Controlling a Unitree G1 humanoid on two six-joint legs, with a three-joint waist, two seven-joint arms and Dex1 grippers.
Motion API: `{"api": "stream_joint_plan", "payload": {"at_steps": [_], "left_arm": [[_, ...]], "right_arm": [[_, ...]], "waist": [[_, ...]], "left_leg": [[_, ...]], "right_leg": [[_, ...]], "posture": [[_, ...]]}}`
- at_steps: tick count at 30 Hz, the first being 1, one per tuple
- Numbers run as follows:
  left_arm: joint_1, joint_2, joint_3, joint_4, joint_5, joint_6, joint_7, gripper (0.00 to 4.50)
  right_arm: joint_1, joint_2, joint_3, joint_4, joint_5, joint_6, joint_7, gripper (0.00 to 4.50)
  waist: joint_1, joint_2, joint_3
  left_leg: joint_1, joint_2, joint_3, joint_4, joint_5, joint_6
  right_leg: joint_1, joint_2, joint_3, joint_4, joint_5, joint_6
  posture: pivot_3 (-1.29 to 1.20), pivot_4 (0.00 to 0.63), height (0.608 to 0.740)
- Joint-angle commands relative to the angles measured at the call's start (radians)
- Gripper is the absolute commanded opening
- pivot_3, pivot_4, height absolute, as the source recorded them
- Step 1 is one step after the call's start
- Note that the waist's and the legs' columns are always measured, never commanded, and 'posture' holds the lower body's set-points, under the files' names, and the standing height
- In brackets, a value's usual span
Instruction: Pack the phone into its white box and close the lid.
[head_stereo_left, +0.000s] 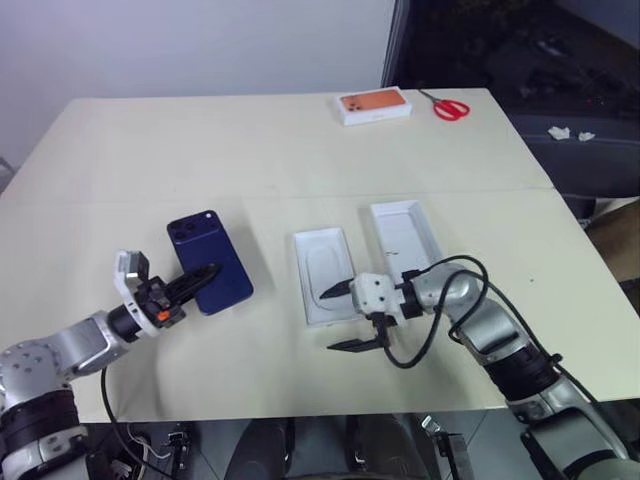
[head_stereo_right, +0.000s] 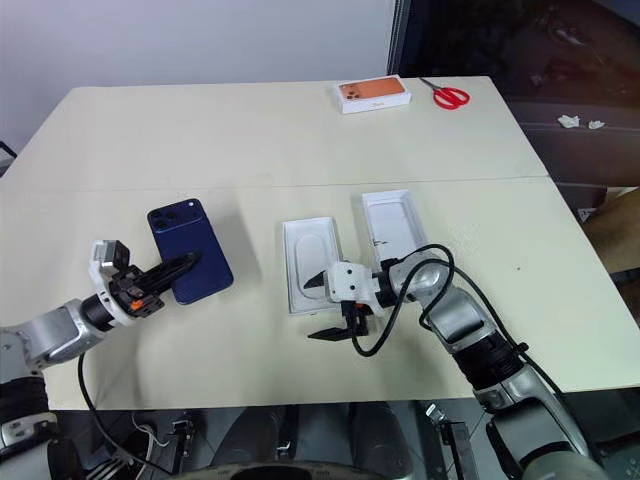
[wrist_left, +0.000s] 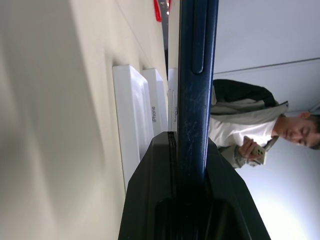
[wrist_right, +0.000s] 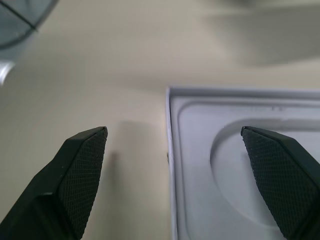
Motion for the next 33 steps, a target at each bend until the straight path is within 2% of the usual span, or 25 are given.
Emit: {"api": "stream_joint_plan", "payload": {"at_steps": [1,2,4,5,7,14,16,18,24,30,33], "left_arm": [[0.001,0.013,0.000,-0.032,-0.025,-0.010,-0.021,0.00],[0.002,0.013,-0.001,-0.033,-0.025,-0.011,-0.021,0.00],[0.003,0.017,-0.004,-0.034,-0.022,-0.012,-0.022,0.00],[0.004,0.019,-0.005,-0.034,-0.021,-0.013,-0.022,0.00],[0.007,0.021,-0.007,-0.035,-0.021,-0.015,-0.024,0.00],[0.015,0.028,-0.013,-0.037,-0.018,-0.020,-0.028,0.00],[0.015,0.028,-0.015,-0.035,-0.016,-0.023,-0.029,0.00],[0.015,0.030,-0.018,-0.034,-0.014,-0.025,-0.032,0.00],[0.015,0.037,-0.025,-0.033,-0.014,-0.027,-0.037,0.00],[0.015,0.046,-0.029,-0.027,-0.012,-0.030,-0.043,0.00],[0.004,0.050,-0.027,-0.013,-0.016,-0.032,-0.046,0.00]], "right_arm": [[-0.015,0.007,0.018,0.034,-0.034,-0.058,-0.018,4.48],[-0.017,0.011,0.019,0.044,-0.036,-0.063,-0.021,4.48],[-0.020,0.019,0.019,0.053,-0.034,-0.067,-0.027,3.95],[-0.021,0.017,0.021,0.058,-0.040,-0.079,-0.027,3.64],[-0.020,0.013,0.026,0.069,-0.050,-0.098,-0.027,2.68],[-0.021,0.008,0.025,0.092,-0.054,-0.108,-0.031,2.68],[-0.020,0.008,0.024,0.094,-0.055,-0.112,-0.033,2.11],[-0.020,0.006,0.026,0.097,-0.064,-0.124,-0.039,1.36],[-0.019,0.010,0.018,0.098,-0.059,-0.122,-0.045,1.36],[-0.037,0.057,0.003,0.058,-0.002,-0.035,-0.050,1.36],[-0.069,0.134,0.018,0.060,-0.017,0.041,-0.114,1.36]], "waist": [[0.001,0.000,0.000],[0.001,0.000,0.000],[0.000,0.000,0.000],[0.000,0.000,0.000],[0.000,0.000,0.000],[0.000,-0.001,0.000],[0.000,-0.001,0.000],[0.000,-0.001,0.000],[-0.001,-0.001,-0.001],[-0.002,-0.001,-0.001],[-0.005,-0.001,-0.001]], "left_leg": [[0.000,0.000,0.000,0.000,0.000,0.000],[0.000,0.000,0.000,0.000,0.000,0.000],[0.000,0.000,0.000,0.000,0.000,0.000],[0.000,0.000,0.000,0.000,0.000,0.000],[0.000,0.000,0.000,0.001,0.000,0.000],[0.002,0.000,0.000,0.001,0.000,0.000],[0.002,0.000,0.000,0.002,0.000,0.001],[0.003,0.000,-0.001,0.002,-0.001,0.001],[0.007,0.000,-0.001,0.002,-0.002,0.004],[0.007,0.000,-0.001,0.002,-0.002,0.004],[0.007,0.000,-0.001,0.002,-0.001,0.004]], "right_leg": [[0.000,0.000,0.000,0.000,0.000,0.000],[0.000,0.000,0.000,0.000,0.000,0.000],[0.000,0.000,0.000,0.000,0.000,0.000],[0.001,0.000,0.000,0.000,0.000,0.000],[0.001,0.000,0.000,0.000,0.000,0.000],[0.003,0.000,-0.001,0.001,0.000,0.000],[0.003,0.000,-0.001,0.001,0.000,0.000],[0.004,0.000,-0.001,0.001,0.000,0.000],[0.008,0.000,-0.001,0.001,0.000,0.000],[0.007,0.000,-0.001,0.002,0.000,0.000],[0.007,0.000,-0.001,0.002,0.000,0.000]], "posture": [[0.00,0.150,0.740],[0.00,0.150,0.740],[0.00,0.150,0.740],[0.00,0.150,0.740],[0.00,0.150,0.740],[0.00,0.150,0.740],[0.00,0.150,0.740],[0.00,0.150,0.740],[0.00,0.150,0.740],[0.00,0.150,0.740],[0.00,0.150,0.740]]}}
